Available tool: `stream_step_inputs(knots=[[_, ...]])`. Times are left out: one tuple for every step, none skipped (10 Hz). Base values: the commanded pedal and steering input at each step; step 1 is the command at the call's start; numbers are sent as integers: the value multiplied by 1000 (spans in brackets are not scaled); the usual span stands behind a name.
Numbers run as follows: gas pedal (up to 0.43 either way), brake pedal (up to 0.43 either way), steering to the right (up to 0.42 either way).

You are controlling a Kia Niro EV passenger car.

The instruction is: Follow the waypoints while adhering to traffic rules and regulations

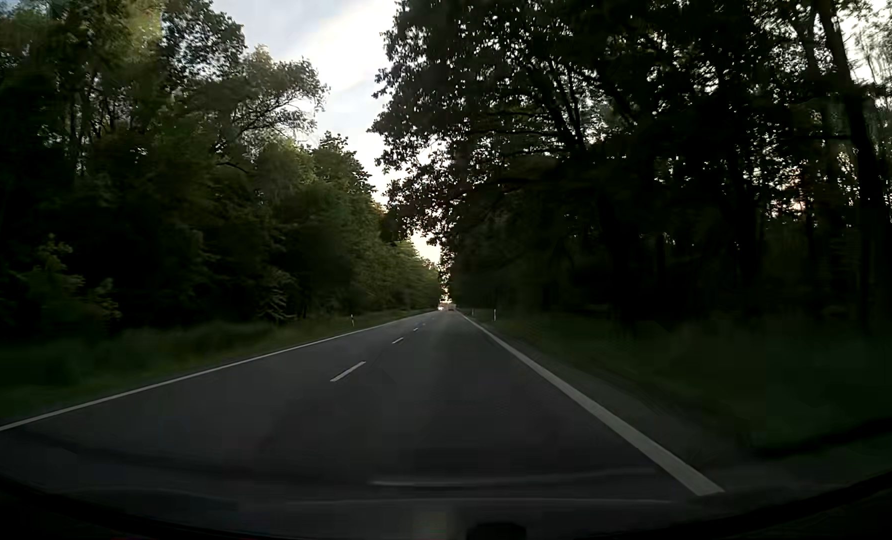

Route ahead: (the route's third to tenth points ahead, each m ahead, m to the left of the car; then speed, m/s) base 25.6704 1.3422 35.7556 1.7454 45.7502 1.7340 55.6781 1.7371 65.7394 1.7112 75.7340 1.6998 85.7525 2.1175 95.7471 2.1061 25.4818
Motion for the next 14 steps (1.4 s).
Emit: stream_step_inputs(knots=[[59, 0, -1], [59, 0, -1], [59, 0, -1], [59, 0, -1], [59, 0, -1], [59, 0, -1], [59, 0, -1], [59, 0, -1], [59, 0, -1], [59, 0, -1], [59, 0, -1], [59, 0, -1], [59, 0, -1], [59, 0, -1]])
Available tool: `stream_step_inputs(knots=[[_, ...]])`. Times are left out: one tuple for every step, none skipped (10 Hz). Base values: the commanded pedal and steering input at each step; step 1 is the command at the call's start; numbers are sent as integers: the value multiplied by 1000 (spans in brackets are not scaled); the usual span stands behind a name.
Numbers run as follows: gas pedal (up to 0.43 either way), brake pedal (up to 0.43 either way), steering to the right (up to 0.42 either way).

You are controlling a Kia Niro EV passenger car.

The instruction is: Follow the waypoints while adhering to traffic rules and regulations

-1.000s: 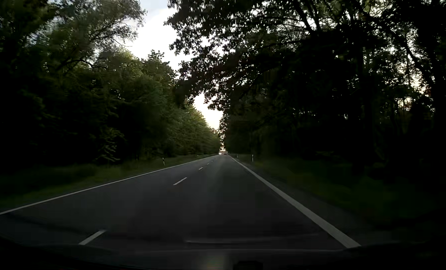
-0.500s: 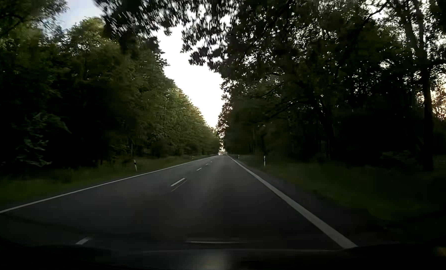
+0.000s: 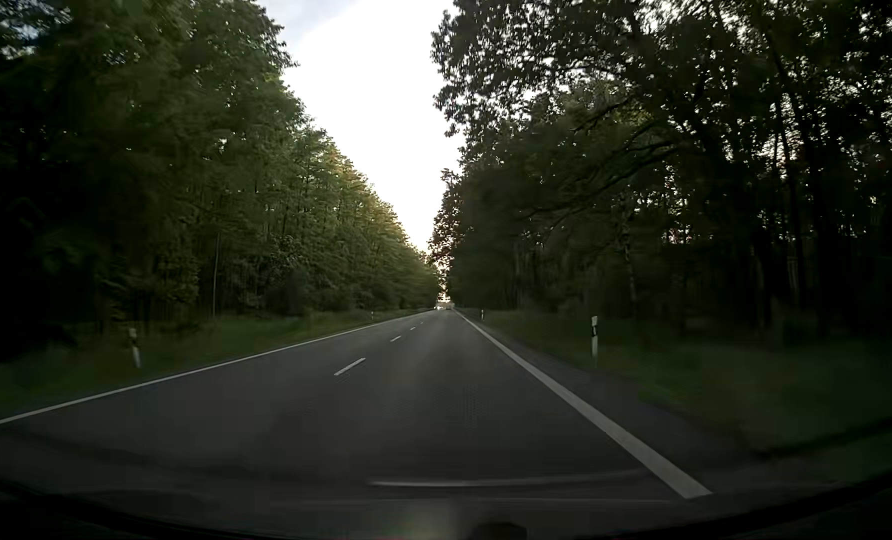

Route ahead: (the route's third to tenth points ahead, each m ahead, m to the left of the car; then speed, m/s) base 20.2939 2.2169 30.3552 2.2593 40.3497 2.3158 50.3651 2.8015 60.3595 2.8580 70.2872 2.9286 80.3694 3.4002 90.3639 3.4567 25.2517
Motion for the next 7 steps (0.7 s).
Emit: stream_step_inputs(knots=[[59, 0, -1], [59, 0, -1], [59, 0, -2], [59, 0, -2], [59, 0, -2], [59, 0, -2], [59, 0, -2]])
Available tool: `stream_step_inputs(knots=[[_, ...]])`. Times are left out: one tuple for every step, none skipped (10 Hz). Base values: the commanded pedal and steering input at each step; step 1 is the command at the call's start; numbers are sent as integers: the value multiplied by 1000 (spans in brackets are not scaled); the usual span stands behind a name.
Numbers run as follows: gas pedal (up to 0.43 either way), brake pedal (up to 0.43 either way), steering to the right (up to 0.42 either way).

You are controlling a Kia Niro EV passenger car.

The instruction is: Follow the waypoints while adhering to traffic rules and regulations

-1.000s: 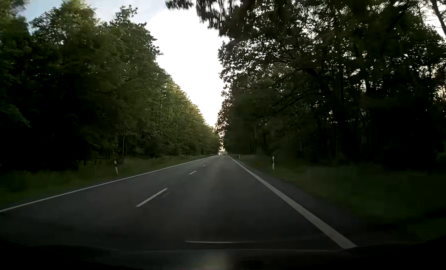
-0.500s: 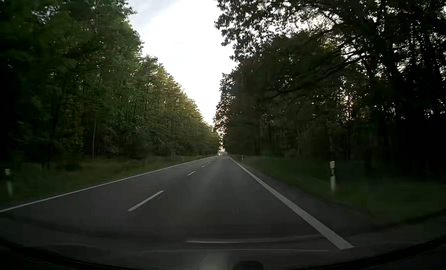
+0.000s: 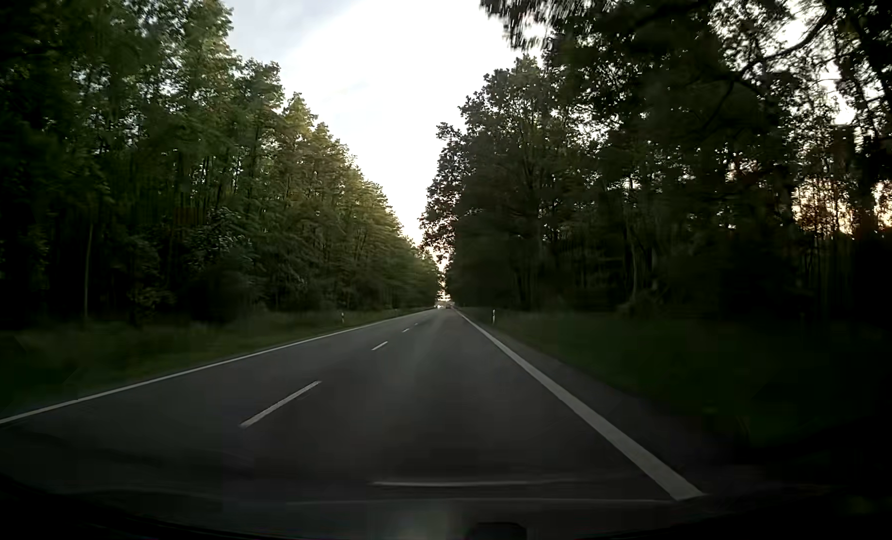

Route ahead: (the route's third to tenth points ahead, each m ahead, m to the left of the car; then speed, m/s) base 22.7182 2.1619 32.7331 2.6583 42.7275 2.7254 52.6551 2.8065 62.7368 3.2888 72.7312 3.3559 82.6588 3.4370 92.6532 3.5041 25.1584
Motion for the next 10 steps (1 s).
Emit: stream_step_inputs(knots=[[59, 0, -2], [59, 0, -2], [59, 0, -2], [59, 0, -2], [59, 0, -2], [59, 0, -2], [59, 0, -2], [59, 0, -2], [59, 0, -2], [59, 0, -2]])
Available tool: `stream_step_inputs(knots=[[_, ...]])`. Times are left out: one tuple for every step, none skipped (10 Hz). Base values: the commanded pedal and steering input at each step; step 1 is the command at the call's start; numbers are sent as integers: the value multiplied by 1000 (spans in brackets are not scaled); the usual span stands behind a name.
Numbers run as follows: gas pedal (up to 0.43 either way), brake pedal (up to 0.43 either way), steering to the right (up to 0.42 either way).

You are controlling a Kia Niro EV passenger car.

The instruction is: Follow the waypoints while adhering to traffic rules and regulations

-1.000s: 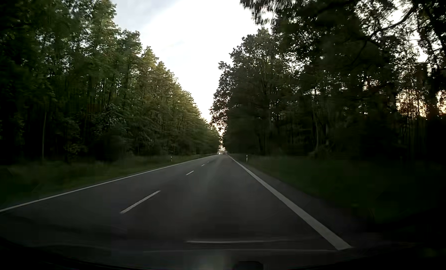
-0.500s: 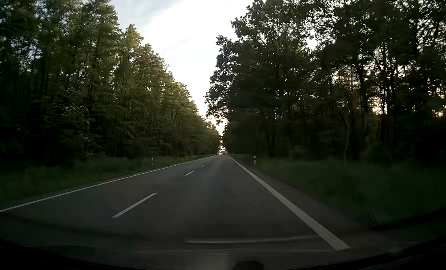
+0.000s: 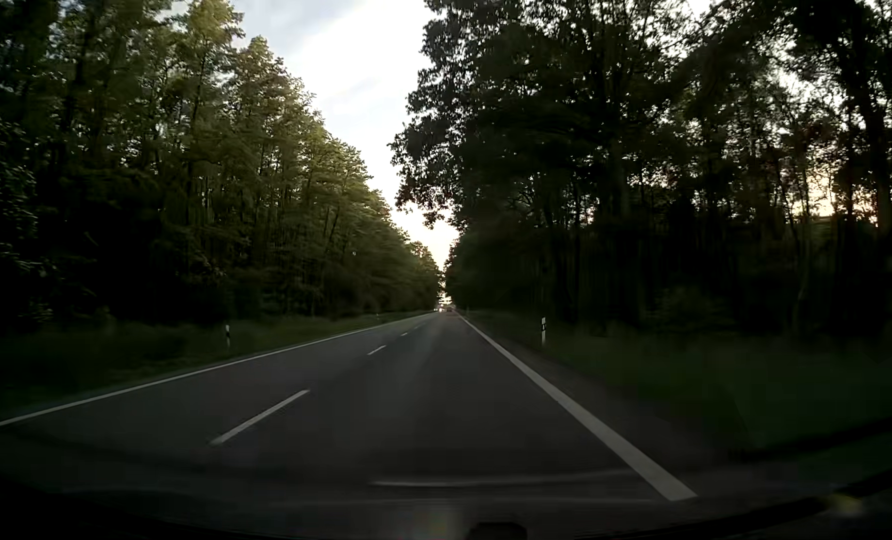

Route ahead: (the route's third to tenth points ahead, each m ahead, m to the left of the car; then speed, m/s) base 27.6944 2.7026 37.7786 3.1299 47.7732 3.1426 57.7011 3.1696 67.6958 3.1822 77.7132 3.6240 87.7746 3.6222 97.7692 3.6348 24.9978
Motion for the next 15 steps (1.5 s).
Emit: stream_step_inputs(knots=[[59, 0, -2], [59, 0, -2], [59, 0, -2], [59, 0, -2], [59, 0, -2], [59, 0, -2], [59, 0, -2], [59, 0, -2], [59, 0, -2], [59, 0, -2], [59, 0, -2], [59, 0, -1], [59, 0, -1], [59, 0, -1], [59, 0, -1]])
